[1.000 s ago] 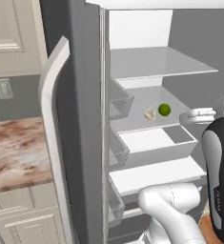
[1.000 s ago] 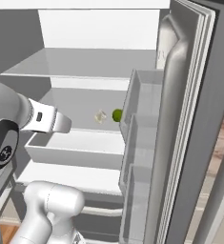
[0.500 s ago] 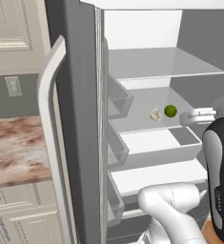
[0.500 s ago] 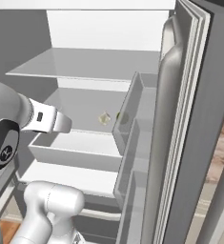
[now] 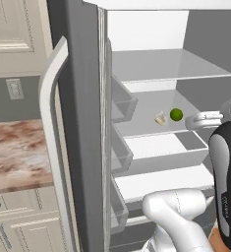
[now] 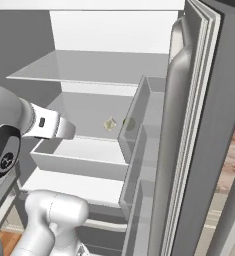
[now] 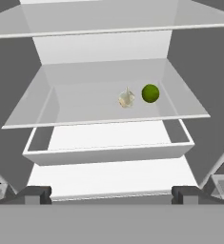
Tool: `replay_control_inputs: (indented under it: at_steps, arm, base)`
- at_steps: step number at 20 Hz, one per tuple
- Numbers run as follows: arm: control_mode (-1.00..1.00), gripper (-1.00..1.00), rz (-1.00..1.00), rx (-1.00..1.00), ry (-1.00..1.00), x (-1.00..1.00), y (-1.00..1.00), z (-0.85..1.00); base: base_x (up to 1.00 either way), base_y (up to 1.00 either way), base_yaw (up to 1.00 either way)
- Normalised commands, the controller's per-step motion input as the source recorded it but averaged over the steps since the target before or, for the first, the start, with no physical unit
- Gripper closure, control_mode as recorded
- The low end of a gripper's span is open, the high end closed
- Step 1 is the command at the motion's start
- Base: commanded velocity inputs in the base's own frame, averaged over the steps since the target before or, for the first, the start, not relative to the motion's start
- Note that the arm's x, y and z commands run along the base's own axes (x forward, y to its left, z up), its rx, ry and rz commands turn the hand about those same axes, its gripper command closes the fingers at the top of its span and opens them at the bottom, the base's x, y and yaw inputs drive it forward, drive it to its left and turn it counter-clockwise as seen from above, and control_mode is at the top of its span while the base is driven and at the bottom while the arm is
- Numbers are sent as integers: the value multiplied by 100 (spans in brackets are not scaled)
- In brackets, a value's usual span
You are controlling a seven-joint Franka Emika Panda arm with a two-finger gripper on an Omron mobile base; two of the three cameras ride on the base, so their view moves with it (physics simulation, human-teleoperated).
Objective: Retrieve the bottle and the shaker from the cabinet and place them next to the mixing bowl on the counter. Then add garlic from the fridge to the mixing bowl.
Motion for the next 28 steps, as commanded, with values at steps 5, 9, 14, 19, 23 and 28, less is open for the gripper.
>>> replay_control_inputs:
  at_steps: [5,9,14,19,23,28]
  arm:
    - [100,-100,0,0,0,0,0,0]
    - [-100,-100,0,0,11,45,3,0]
    - [-100,-100,-3,0,19,64,4,0]
    - [-100,-100,1,2,2,5,-8,-5]
    - [-100,-100,0,0,6,26,0,-38]
    - [-100,-100,-1,0,18,69,0,-47]
  base:
    - [2,0,0]
    - [0,0,0]
    - [0,0,0]
    - [0,0,0]
    - [0,0,0]
    - [0,0,0]
